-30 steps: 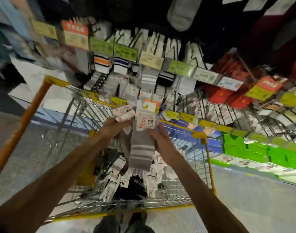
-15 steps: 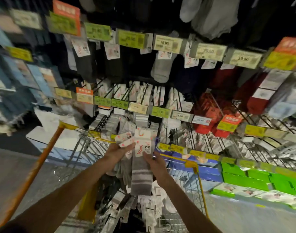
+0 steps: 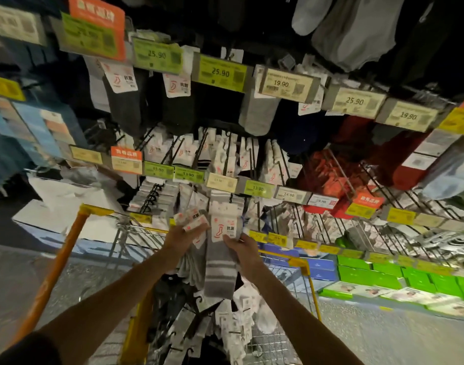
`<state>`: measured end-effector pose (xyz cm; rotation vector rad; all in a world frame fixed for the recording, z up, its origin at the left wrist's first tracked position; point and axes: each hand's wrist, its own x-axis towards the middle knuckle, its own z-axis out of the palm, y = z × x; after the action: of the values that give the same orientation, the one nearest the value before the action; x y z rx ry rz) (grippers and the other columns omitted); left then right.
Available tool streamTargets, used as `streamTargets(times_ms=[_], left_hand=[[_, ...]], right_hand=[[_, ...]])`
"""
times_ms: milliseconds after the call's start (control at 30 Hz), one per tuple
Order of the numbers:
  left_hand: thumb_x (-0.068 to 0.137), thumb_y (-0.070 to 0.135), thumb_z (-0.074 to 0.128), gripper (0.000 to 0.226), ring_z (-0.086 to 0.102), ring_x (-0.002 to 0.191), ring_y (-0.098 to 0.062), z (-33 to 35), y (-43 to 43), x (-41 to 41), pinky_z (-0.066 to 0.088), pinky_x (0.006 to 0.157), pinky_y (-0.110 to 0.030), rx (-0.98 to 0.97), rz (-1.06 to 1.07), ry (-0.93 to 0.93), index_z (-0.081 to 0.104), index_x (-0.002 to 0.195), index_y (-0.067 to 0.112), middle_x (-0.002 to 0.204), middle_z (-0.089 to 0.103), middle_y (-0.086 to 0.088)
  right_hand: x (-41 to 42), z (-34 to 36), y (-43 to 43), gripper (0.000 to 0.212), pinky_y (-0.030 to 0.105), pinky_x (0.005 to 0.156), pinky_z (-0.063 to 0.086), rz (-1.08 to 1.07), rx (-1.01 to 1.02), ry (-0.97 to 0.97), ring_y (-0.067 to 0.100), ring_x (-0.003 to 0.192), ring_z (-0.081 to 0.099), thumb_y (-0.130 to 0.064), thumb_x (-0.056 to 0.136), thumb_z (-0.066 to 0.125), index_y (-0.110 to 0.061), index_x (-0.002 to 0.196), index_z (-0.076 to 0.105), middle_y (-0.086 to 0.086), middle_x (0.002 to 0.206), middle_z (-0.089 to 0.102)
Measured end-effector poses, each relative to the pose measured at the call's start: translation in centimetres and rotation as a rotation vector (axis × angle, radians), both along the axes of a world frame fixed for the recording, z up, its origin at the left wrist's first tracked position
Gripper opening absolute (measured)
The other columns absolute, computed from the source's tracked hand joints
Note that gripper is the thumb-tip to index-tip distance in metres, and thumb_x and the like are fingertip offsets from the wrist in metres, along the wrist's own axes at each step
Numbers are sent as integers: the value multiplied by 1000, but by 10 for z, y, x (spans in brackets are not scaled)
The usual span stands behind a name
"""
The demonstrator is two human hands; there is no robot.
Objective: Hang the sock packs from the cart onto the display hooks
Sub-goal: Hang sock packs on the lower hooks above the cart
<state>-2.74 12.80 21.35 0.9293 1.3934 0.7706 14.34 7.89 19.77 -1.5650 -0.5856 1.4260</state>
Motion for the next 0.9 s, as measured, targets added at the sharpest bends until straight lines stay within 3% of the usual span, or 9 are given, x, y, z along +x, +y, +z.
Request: streamTargets(times_ms=[100, 233, 433, 567, 633, 700, 833, 900], left_hand=[[83, 25, 79, 12, 68, 90, -24, -8, 26, -6, 58, 80, -39, 17, -21, 41, 69, 90, 25, 88, 71, 1], [81, 27, 80, 25, 68, 93, -25, -14, 52, -8, 57, 82, -44, 3, -65, 69, 68, 102, 22, 99, 72, -7], [81, 34, 79, 46, 68, 90, -21, -23, 82, -9, 49, 60, -21, 24, -86, 130, 68, 122, 16, 108, 73, -9], [78, 39, 82, 41, 69, 81, -20, -25, 90, -8, 50, 54, -22, -3, -68, 142, 70, 111, 18, 99, 74, -8], [79, 35, 81, 33, 71, 87, -23, -29, 91, -5, 60, 69, -36, -14, -71, 70, 71, 104, 16, 97, 75, -7], [82, 30, 79, 24, 71, 92, -27, -26, 91, -3, 60, 79, -42, -17, -65, 35, 71, 100, 17, 96, 75, -8], [88, 27, 72, 14, 68, 81, -19, -18, 91, 3, 51, 61, -23, -15, -32, 48, 70, 94, 15, 86, 72, -3], [86, 31, 74, 19, 67, 78, -17, -15, 93, 6, 49, 58, -21, -11, 3, 62, 70, 91, 13, 86, 72, -4]], right_hand=[[-4, 1, 21, 25, 25, 58, 52, -41, -2, -37, 17, 64, 65, -1, 86, 70, 5, 110, 66, 8, 80, 71], [-9, -4, 40, 22, 30, 68, 59, -42, 41, -24, 22, 78, 70, 2, 83, 71, 2, 105, 69, 11, 91, 74], [-12, -16, 66, 21, 25, 65, 56, -44, 99, -33, 15, 75, 71, 1, 87, 68, -1, 108, 68, 4, 88, 76], [-8, -26, 70, 21, 30, 68, 57, -85, 166, -37, 23, 84, 71, -1, 88, 67, -2, 109, 67, 14, 100, 74], [-4, -31, 72, 23, 33, 71, 58, -78, 205, -29, 25, 89, 71, 0, 89, 65, -2, 112, 66, 15, 104, 73], [-1, -28, 75, 22, 32, 71, 57, -52, 242, -26, 24, 90, 72, 0, 91, 63, -3, 112, 66, 13, 104, 74], [2, -25, 84, 25, 31, 76, 58, -16, 269, -68, 25, 96, 71, -7, 91, 66, -1, 115, 65, 12, 106, 73], [0, -22, 92, 25, 31, 77, 58, -37, 259, -80, 24, 96, 71, -9, 90, 67, -1, 114, 66, 11, 105, 74]])
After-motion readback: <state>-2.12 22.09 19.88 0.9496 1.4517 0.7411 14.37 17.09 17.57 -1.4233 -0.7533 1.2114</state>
